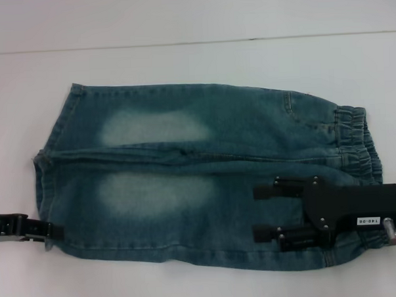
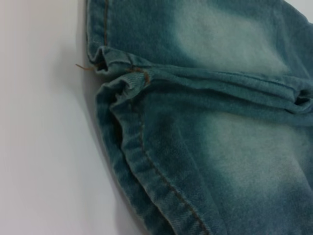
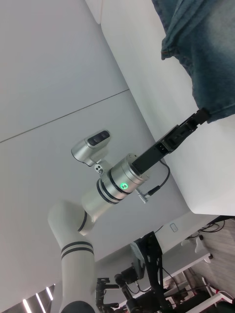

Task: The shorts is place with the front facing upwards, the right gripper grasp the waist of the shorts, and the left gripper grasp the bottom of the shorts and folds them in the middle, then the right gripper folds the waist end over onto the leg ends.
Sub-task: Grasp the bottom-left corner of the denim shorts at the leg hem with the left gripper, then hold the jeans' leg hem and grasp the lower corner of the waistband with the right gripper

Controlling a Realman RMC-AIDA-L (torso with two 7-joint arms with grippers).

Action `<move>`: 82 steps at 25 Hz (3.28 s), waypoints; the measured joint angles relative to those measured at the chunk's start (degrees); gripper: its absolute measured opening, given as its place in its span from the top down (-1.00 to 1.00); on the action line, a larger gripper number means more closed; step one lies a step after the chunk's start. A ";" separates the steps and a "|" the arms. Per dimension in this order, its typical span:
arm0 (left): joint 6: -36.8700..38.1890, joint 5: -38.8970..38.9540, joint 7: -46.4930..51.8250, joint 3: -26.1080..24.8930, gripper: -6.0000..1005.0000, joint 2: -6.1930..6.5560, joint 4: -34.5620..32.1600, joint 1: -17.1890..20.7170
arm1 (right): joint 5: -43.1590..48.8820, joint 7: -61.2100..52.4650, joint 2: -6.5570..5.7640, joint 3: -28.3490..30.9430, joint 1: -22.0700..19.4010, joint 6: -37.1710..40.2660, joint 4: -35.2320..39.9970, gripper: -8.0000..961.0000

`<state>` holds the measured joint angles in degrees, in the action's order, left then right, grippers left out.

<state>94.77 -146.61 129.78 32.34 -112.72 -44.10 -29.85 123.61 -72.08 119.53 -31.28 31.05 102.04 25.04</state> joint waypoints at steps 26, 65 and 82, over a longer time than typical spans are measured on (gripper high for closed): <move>0.63 1.09 -0.68 -0.45 0.83 -0.81 -0.29 -1.36 | -2.32 -39.31 -6.07 -1.31 0.45 1.95 14.70 -0.87; 0.09 3.09 -0.85 -0.52 0.83 -0.74 -0.20 -3.28 | 31.82 -39.99 -9.01 -9.65 5.97 -0.17 18.76 -0.84; -0.56 3.09 -0.85 -0.52 0.83 -0.83 -0.11 -3.20 | 26.85 -34.74 -8.32 -8.97 6.14 3.86 19.36 -0.78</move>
<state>94.20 -143.52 128.93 31.82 -113.55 -44.20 -33.05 150.46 -106.82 111.21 -40.25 37.18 105.90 44.41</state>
